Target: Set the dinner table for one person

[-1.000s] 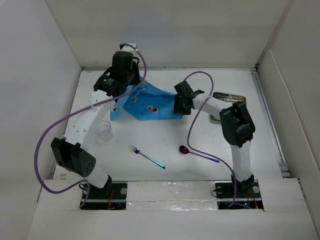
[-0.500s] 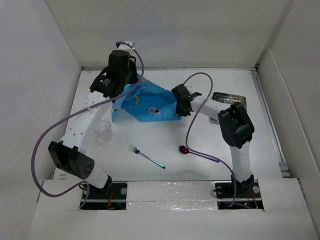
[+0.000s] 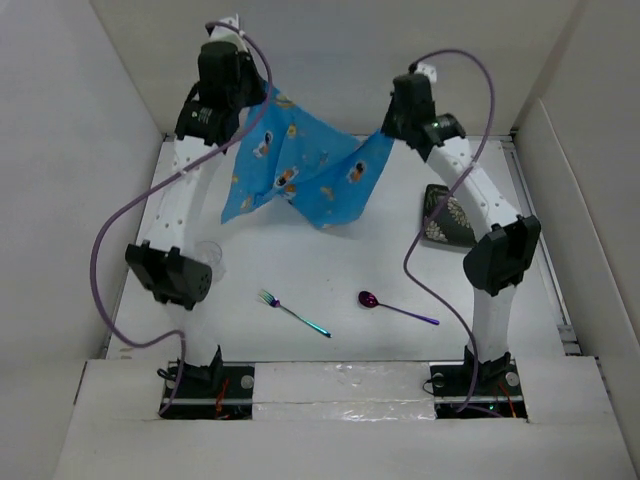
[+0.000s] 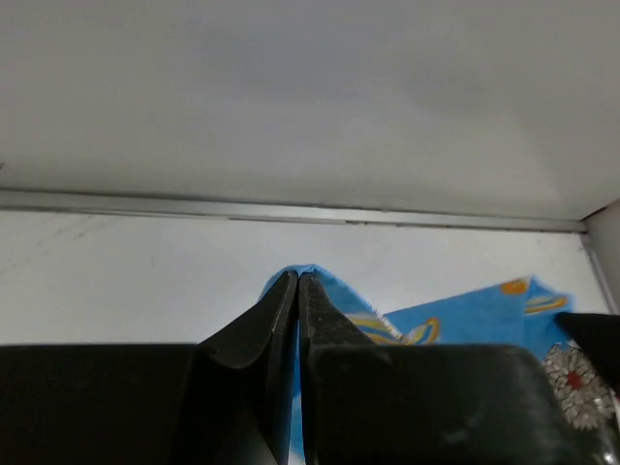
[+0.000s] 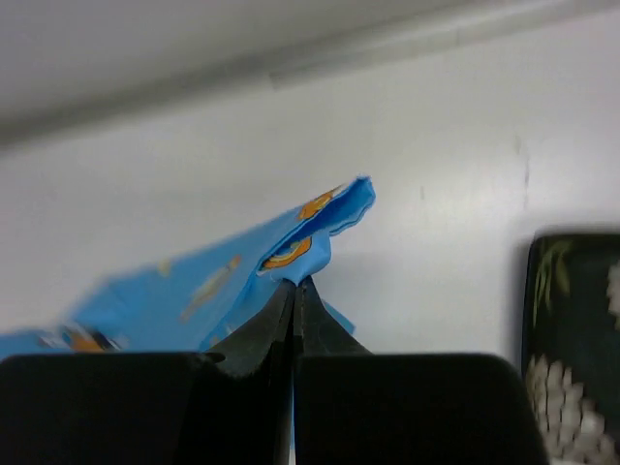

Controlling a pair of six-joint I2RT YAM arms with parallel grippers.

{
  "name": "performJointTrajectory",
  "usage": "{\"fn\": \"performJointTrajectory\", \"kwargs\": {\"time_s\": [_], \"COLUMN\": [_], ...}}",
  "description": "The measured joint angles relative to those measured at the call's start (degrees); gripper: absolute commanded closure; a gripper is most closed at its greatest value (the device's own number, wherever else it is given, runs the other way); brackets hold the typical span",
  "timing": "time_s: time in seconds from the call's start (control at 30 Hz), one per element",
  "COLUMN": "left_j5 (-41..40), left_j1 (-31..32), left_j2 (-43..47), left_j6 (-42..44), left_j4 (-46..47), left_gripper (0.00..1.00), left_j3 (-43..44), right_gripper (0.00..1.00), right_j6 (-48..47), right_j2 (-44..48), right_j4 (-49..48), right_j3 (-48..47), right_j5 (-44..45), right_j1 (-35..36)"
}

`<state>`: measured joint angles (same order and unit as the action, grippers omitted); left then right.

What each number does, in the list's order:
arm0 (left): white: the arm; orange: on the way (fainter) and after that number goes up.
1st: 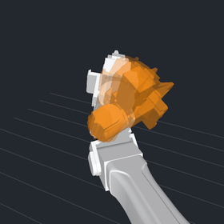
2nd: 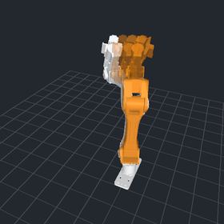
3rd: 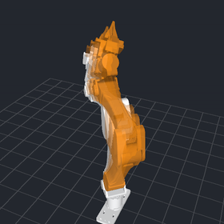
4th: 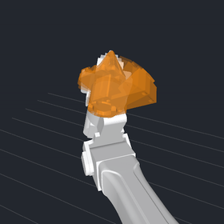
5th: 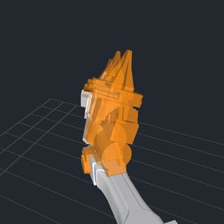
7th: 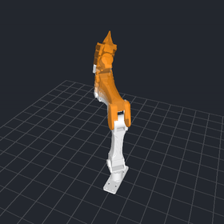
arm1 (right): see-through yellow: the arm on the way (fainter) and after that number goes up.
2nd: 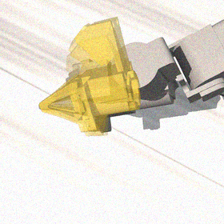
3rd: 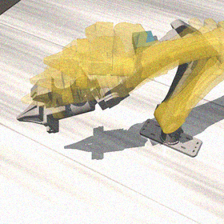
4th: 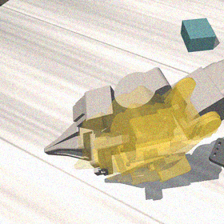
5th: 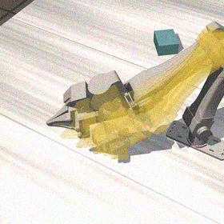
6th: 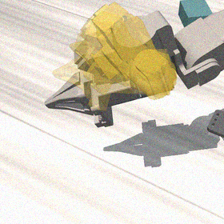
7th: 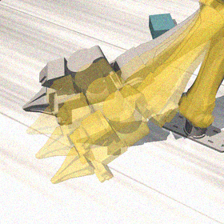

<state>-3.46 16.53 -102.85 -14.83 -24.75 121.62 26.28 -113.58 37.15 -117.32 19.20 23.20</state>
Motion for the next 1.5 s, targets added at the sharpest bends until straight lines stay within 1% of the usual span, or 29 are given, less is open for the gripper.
{"fn": "performJointTrajectory", "kwargs": {"time_s": [0.07,0.1,0.17,0.2,0.27,0.3,0.33,0.37,0.4,0.43,0.47,0.53,0.6,0.67,0.77,0.87,1.1,1.23,1.3,1.4,1.5], "left_j5": [3.54,5.11,9.31,10.97,12.85,13.33,13.55,13.92,14.16,14.4,14.64,15.34,16.13,16.55,15.93,14.23,11.04,10.38,10.25,10.32,10.47], "left_j1": [-3.58,-5.35,-9.46,-11.26,-14.25,-15.3,-15.72,-16.06,-15.98,-15.63,-15.19,-14.58,-13.99,-13.94,-14.03,-14.03,-14.03,-14.03,-14.03,-14.03,-14.03], "left_j2": [-7.17,-9.2,-10.05,-10.03,-10.03,-9.75,-9.49,-7.74,-5.44,-2.34,2.1,8.55,14.25,18.05,20.2,21.4,29.55,34.1,35.47,36.52,36.72], "left_j6": [-2.45,-3.89,-7.28,-8.76,-10.88,-11.28,-11.43,-11.65,-11.58,-11.5,-11.3,-11.13,-11.13,-11.15,-11.17,-11.17,-11.19,-11.15,-11.15,-11.08,-10.93], "left_j4": [0.07,1.27,2.89,3.08,4.0,4.57,4.94,6.67,8.81,11.43,13.64,16.31,20.02,22.97,23.47,22.18,19.02,17.4,16.22,13.99,11.45], "left_gripper": [1.0,1.0,1.0,1.0,1.0,1.0,1.0,1.0,1.0,1.0,1.0,1.0,1.0,1.0,1.0,1.0,1.0,1.0,1.0,1.0,1.0], "left_j3": [10.71,13.07,12.17,11.32,10.19,9.42,8.79,5.22,0.81,-5.44,-13.62,-25.81,-37.7,-48.13,-58.69,-65.2,-72.61,-77.13,-79.17,-81.09,-79.82], "right_gripper": [1.0,1.0,1.0,1.0,1.0,1.0,1.0,1.0,1.0,1.0,1.0,1.0,1.0,1.0,1.0,1.0,1.0,0.99,1.0,1.0,1.0], "right_j6": [-2.19,-3.17,-5.2,-6.19,-8.22,-9.25,-10.23,-10.97,-11.56,-11.96,-12.15,-11.63,-10.4,-8.63,-6.27,-4.22,-0.44,1.2,2.08,2.69,2.62], "right_j2": [-2.64,-4.02,-5.16,-5.07,-3.19,-1.38,1.27,3.21,6.29,9.51,13.25,18.67,22.03,23.37,24.85,26.43,26.95,27.76,28.06,28.37,30.03], "right_j4": [0.24,0.74,0.26,-0.22,-2.01,-3.89,-6.21,-6.71,-9.68,-12.98,-15.37,-17.7,-19.3,-19.69,-19.52,-18.84,-17.4,-15.78,-14.12,-13.11,-11.41], "right_j3": [-11.91,-17.57,-25.42,-27.26,-27.1,-24.3,-19.54,-15.98,-9.46,-1.75,6.56,20.87,33.05,42.66,52.7,57.94,59.23,62.69,64.06,65.68,65.55], "right_j5": [0.57,0.81,0.98,1.09,1.68,2.08,2.4,2.75,2.99,3.06,3.08,2.75,2.4,1.6,0.0,-1.6,-4.59,-6.1,-7.3,-8.98,-9.81], "right_j1": [-1.77,-2.71,-4.33,-5.07,-6.19,-6.54,-6.73,-6.78,-6.73,-6.67,-6.62,-6.29,-5.92,-5.53,-4.48,-3.17,-2.67,-3.32,-3.82,-5.2,-6.14]}}
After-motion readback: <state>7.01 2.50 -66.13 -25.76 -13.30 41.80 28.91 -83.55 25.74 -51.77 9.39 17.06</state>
